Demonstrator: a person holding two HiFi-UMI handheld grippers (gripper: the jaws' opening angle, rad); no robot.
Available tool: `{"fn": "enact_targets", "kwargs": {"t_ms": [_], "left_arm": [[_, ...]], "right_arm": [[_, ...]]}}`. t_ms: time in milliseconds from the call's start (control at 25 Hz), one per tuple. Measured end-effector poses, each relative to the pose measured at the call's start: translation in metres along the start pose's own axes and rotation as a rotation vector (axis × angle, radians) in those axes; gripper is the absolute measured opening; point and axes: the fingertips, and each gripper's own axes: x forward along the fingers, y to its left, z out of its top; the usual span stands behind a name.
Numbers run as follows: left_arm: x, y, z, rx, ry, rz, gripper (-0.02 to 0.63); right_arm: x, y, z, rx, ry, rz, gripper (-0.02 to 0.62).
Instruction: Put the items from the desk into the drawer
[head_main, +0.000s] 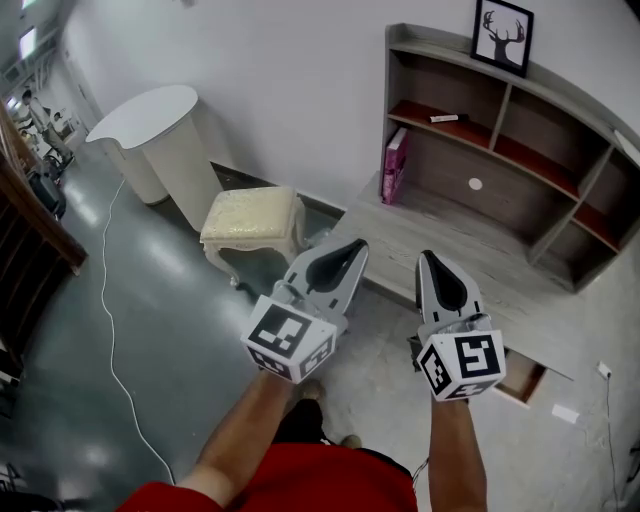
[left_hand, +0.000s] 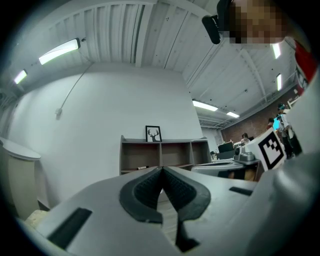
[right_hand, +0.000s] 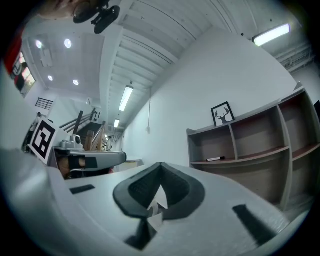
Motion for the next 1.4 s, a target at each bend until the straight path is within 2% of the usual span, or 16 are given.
{"fn": "enact_targets", "kwargs": {"t_ms": [280, 480, 880, 1240, 1400], "left_arm": [[0.056, 0.046, -0.012, -0.006, -0.037, -0.049, 0.008], [0.104, 0.098, -0.027, -0.006, -0.041, -0.099, 0.008], [0.179, 0.192, -0.038, -0.014, -0.072, -0.220, 0.008], [0.244, 0.232, -0.048, -0.032, -0.077, -0.324, 0.008], [0.261, 0.241, -0.053, -0.035, -0.075, -0.343, 0.008]], "right_arm": [[0.064, -0.035, -0.011, -0.033, 0.010, -0.076, 0.003], [0.130, -0.060, -0.022, -0.052, 0.041, -0.147, 0.005], [0.247, -0.126, -0.031, -0.008, 0.067, -0.370, 0.005], [0.319, -0.186, -0.031, -0.024, 0.119, -0.561, 0.009], [0.340, -0.213, -0.041, -0.031, 0.179, -0.625, 0.059]]}}
